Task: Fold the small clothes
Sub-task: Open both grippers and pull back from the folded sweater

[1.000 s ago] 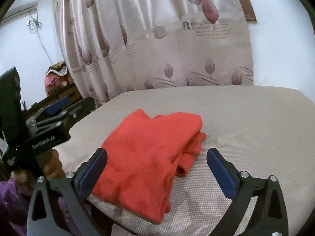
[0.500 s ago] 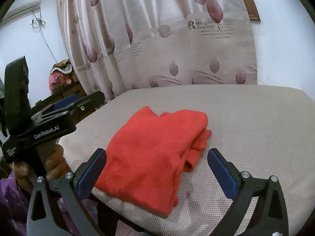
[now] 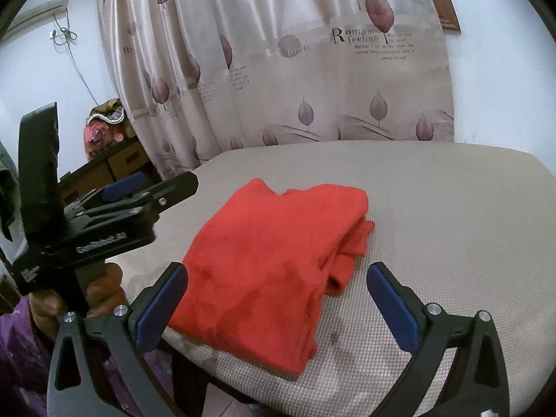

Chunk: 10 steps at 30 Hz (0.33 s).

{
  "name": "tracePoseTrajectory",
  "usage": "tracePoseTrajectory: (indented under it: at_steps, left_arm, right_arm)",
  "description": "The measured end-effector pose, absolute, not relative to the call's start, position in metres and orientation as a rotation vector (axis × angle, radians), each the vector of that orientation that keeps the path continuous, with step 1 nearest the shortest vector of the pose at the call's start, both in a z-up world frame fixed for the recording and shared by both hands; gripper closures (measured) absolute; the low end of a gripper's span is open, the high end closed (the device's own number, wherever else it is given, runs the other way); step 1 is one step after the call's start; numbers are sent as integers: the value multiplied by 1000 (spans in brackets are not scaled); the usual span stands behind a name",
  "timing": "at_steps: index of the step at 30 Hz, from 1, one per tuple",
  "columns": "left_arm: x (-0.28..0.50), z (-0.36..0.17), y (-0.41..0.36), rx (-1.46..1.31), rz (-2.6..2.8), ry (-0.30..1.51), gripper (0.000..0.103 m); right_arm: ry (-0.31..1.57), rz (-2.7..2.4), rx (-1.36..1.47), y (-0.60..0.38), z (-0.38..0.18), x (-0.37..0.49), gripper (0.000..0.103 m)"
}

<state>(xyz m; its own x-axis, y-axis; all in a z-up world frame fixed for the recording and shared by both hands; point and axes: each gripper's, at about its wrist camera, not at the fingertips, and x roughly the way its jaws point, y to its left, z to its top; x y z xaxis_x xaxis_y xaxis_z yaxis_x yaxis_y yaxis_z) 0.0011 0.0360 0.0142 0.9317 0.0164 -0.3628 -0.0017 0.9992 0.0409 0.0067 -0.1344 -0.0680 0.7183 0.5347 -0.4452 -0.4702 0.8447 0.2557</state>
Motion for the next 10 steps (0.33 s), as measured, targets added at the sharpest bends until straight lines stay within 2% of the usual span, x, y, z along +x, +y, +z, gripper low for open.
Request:
tracePoseTrajectory:
  at_steps: [10]
  left_arm:
    - [5, 11, 39, 17, 18, 393, 0]
  right_arm:
    - [522, 516, 112, -132, -65, 4, 0]
